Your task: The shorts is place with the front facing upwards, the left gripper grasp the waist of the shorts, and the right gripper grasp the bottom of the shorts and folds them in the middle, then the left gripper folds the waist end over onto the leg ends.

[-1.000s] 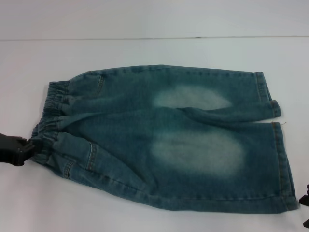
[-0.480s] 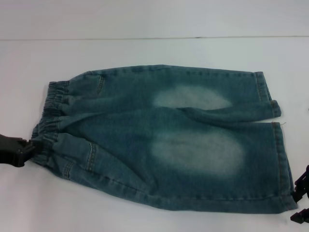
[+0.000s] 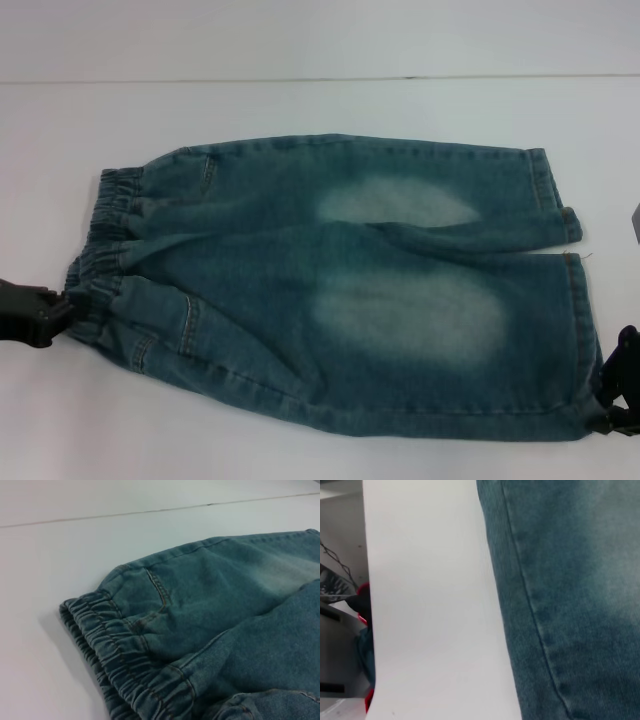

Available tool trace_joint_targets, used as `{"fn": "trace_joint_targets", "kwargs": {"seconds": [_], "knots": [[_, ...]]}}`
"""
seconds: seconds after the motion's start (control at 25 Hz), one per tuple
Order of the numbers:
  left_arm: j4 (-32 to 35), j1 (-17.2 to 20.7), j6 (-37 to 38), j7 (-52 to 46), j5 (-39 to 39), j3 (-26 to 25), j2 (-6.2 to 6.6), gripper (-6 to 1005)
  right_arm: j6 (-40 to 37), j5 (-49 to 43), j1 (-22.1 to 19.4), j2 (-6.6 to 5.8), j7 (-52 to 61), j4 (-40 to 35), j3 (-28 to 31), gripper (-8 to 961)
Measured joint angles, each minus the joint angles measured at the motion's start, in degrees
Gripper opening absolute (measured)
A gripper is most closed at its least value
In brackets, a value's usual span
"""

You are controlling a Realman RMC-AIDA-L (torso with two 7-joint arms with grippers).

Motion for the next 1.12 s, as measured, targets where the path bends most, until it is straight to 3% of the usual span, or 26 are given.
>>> {"fn": "trace_joint_targets", "kwargs": {"seconds": [0.32, 0.76, 1.12], "knots": [[0.0, 0.4, 0.0, 0.0, -0.1, -0.1, -0.07, 57, 0.9, -0.4, -0.1, 0.13, 0.4, 0.4, -1.4, 60], [0.6, 1.2, 0.7, -0.1, -2.3, -1.2, -0.05, 57, 0.4, 3.1, -2.4, 0.05, -0.9, -5.2, 0.1, 7], [2.6, 0.2, 1.7, 0.4, -9.0, -1.0, 0.01, 57, 0.6, 6.6, -0.9, -0.19, -4.7, -9.8, 7.3, 7]]}}
